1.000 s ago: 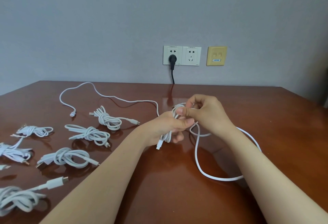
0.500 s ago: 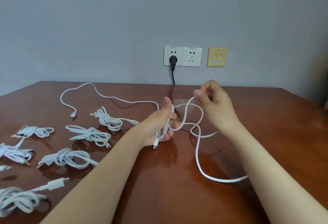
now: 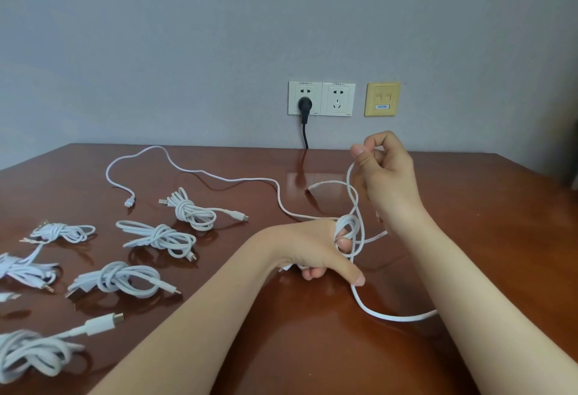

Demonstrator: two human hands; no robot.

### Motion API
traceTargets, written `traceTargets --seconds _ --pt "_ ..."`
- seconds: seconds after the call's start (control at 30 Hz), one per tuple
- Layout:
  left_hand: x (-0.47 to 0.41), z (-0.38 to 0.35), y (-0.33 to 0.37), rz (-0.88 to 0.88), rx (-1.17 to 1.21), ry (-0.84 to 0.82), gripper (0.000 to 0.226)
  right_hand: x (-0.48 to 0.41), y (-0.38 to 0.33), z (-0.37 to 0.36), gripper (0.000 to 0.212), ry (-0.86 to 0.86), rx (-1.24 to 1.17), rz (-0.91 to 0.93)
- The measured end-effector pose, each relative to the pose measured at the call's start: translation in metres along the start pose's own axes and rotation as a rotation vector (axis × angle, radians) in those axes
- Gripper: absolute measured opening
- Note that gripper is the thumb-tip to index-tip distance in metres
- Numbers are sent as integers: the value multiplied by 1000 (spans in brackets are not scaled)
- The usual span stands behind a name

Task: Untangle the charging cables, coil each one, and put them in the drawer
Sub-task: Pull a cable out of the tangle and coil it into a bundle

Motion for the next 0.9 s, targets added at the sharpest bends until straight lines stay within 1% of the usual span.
traceTargets --seconds 0.1,0.17,0.2,0.23,0.27,0.33,0.37,0.4,0.43,0.47,0.5,0.57,0.6,0.63,0.73,0.8,0.9 --pt "10 -1 6 4 -33 33 30 1 4 4 24 65 -118 -57" --pt "12 -2 4 27 -51 34 29 3 9 5 22 101 -167 -125" --pt "11 -1 2 31 -48 29 30 5 12 7 22 115 -156 -156" --pt "11 -2 3 22 -16 14 30 7 14 8 21 112 -93 -171" --pt "12 -3 4 8 30 -9 30 7 16 10 19 80 57 -158" --pt "12 -1 4 -9 157 -40 32 8 15 7 6 -108 528 -76" --pt "10 1 1 -1 227 -54 32 10 12 0 18 -219 713 -8" --pt "7 3 -3 19 291 -72 33 12 9 -9 30 -327 795 80" --pt "4 5 -9 49 359 -98 34 14 3 -17 40 -410 807 148" --pt "3 7 -13 77 429 -130 35 16 -3 -24 44 -469 801 203" --pt "1 9 -17 96 500 -162 34 18 -10 -30 44 -524 808 249" --pt "2 12 -20 95 608 -216 27 23 -18 -39 36 -642 851 316" --pt "4 13 -21 91 641 -239 24 25 -20 -43 33 -687 864 350" --pt "5 13 -21 91 660 -265 23 27 -20 -44 33 -725 860 365" --pt "8 7 -20 117 658 -338 19 31 -17 -45 43 -839 851 327" --pt "11 2 -16 103 660 -404 10 31 -14 -43 31 -891 852 297" --pt "13 0 -10 66 672 -470 11 28 -12 -40 15 -886 763 257"
Point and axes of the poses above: each hand's wrist, its own x-axis away from the middle knuckle, its own z-axis out of the back of the hand, y = z × x, the point moved 8 cm from there along -x, towards the middle knuckle, and after that the axes turned 14 degrees about z, right-handed, at the moved point
